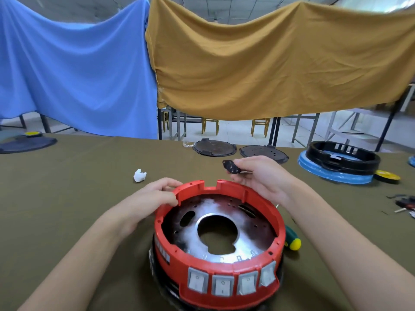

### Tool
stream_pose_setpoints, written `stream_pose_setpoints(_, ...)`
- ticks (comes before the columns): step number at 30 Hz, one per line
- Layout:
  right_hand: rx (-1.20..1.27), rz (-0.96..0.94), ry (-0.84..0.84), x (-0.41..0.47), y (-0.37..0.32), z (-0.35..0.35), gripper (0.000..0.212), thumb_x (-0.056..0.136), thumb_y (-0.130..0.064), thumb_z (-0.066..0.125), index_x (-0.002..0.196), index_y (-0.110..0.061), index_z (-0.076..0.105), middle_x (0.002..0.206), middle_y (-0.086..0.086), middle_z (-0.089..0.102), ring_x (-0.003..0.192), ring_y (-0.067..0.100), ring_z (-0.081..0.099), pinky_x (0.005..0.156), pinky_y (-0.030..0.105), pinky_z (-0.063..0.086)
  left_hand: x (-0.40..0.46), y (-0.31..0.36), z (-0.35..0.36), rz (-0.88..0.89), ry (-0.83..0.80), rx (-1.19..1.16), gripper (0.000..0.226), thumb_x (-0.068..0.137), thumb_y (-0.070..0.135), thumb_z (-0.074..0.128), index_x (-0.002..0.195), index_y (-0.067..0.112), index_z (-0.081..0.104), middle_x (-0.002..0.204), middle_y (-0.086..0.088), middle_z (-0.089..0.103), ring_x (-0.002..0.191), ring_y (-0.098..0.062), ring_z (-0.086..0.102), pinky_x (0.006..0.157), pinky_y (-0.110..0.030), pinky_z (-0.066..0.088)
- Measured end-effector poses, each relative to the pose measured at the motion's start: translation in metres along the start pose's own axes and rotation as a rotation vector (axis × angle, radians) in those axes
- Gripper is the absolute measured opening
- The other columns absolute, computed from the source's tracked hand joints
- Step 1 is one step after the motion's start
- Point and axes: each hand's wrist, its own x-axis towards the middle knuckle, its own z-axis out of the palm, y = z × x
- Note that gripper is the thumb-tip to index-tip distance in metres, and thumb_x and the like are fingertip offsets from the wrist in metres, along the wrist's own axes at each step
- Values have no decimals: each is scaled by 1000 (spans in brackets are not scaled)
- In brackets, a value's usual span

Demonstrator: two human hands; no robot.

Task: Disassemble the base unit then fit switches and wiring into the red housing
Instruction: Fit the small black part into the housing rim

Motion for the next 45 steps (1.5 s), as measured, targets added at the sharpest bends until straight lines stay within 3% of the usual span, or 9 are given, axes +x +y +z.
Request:
stream_pose_setpoints(3,-166,-5,-99,9,-3,11,13,92,-12,66,87,-1,70,69,6,57,65,13,50,81,28,49,20,20,-12,5,-66,169,17,92,23,64,108,27,69,102,-2,72,80,-10,66,73,-23,48)
stream_pose_setpoints(7,-416,-129,0,23,1,20,16,92,-21,68,97,-6,72,86,7,69,73,14,59,85,32,54,50,24,6,85,-71,268,16,92,21,66,107,26,70,110,-6,71,104,-25,68,96,-39,52)
stream_pose_setpoints(10,-666,-195,-17,26,13,19,15,93,-28,66,96,-15,73,84,-3,69,71,3,59,75,20,49,55,8,15,150,-77,192,20,87,11,67,100,25,74,103,-10,74,97,-26,70,95,-41,52)
stream_pose_setpoints(13,-579,-178,-38,30,19,14,12,92,-24,67,93,-14,73,84,-3,71,71,3,63,69,11,47,57,1,12,170,-80,129,28,71,23,64,94,32,76,97,-2,76,85,-13,69,88,-36,55)
stream_pose_setpoints(17,-262,-17,-76,30,18,7,11,92,-16,66,90,-8,73,89,11,70,71,16,63,72,28,51,58,-1,14,171,-110,92,30,70,29,61,95,32,76,97,3,76,84,-8,68,86,-30,54)
stream_pose_setpoints(25,-113,116,-62,31,18,5,23,96,-22,59,93,-3,71,84,12,75,66,15,68,81,35,56,62,-4,15,176,-52,67,29,68,30,60,91,34,78,92,9,76,84,-1,67,75,-14,48)
stream_pose_setpoints(29,-289,19,-40,35,21,5,32,99,-31,55,93,-6,74,88,12,76,79,17,67,91,41,51,59,-3,16,169,-44,24,28,69,27,60,90,29,78,95,3,76,83,-3,67,71,-9,50)
stream_pose_setpoints(37,-592,-233,-124,32,24,8,34,103,-34,49,103,-13,76,93,1,77,74,-2,64,71,8,45,61,-4,16,160,-45,-5,28,70,28,62,93,30,78,102,-6,75,86,-11,69,83,-24,54)
stream_pose_setpoints(45,-728,-290,-164,31,25,8,28,101,-32,51,101,-19,76,97,7,74,81,8,60,85,30,46,65,-8,15,217,-60,-33,21,94,7,62,107,19,73,108,-9,74,90,-15,71,85,-27,54)
